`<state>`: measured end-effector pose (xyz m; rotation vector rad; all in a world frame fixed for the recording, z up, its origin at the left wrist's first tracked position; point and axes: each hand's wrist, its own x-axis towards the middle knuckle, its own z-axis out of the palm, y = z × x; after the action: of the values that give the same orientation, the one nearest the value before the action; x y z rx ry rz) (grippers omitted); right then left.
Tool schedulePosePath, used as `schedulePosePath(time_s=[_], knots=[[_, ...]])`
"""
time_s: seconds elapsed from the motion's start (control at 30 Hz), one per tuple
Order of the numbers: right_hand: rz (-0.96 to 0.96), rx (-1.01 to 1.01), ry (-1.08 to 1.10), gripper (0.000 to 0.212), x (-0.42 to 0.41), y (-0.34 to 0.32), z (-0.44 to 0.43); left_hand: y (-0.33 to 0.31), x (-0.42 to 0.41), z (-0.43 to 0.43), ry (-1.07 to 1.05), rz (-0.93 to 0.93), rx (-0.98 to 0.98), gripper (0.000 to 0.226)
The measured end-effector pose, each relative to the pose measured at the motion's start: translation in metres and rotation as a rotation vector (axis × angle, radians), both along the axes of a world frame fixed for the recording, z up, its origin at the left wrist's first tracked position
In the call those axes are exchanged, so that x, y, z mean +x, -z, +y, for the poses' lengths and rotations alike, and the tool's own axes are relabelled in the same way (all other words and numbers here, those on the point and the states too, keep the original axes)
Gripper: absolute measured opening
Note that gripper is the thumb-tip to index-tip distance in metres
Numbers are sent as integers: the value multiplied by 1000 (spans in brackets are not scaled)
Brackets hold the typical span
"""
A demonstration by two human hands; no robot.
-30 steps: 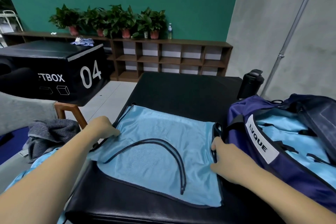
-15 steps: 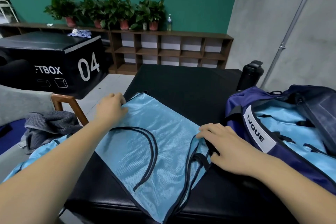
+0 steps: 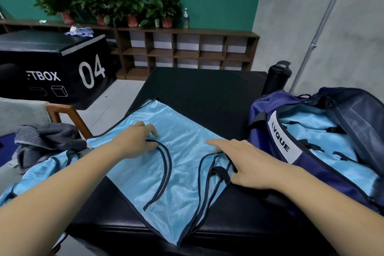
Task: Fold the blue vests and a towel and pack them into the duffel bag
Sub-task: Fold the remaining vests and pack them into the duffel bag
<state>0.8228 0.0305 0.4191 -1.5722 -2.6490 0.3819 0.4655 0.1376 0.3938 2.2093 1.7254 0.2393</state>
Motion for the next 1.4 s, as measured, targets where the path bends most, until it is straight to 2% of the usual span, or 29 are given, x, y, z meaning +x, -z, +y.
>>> schedulePosePath(time_s=[0.2, 0.37, 0.5, 0.67, 0.87, 1.1, 1.4], knots=[[-147, 33, -74, 55, 8, 5, -4, 2, -8, 1, 32, -2, -21, 36], [-178, 93, -100, 31, 9, 8, -10, 6, -14, 1, 9, -32, -24, 29], [-160, 208, -145, 16, 4, 13, -15, 8, -8, 4, -40, 48, 23, 26], [-137, 182, -154, 9, 2, 14, -10, 6, 10, 14, -86, 90, 18, 25], [-213, 263, -181, 11, -7, 17, -15, 6, 21, 26, -108, 142, 57, 19], [-32, -10, -212, 9, -33, 4, -56, 8, 48, 29, -15, 129, 90, 30], [48, 22, -241, 9, -79, 16, -83, 14, 108, 30, 135, 90, 122, 32]])
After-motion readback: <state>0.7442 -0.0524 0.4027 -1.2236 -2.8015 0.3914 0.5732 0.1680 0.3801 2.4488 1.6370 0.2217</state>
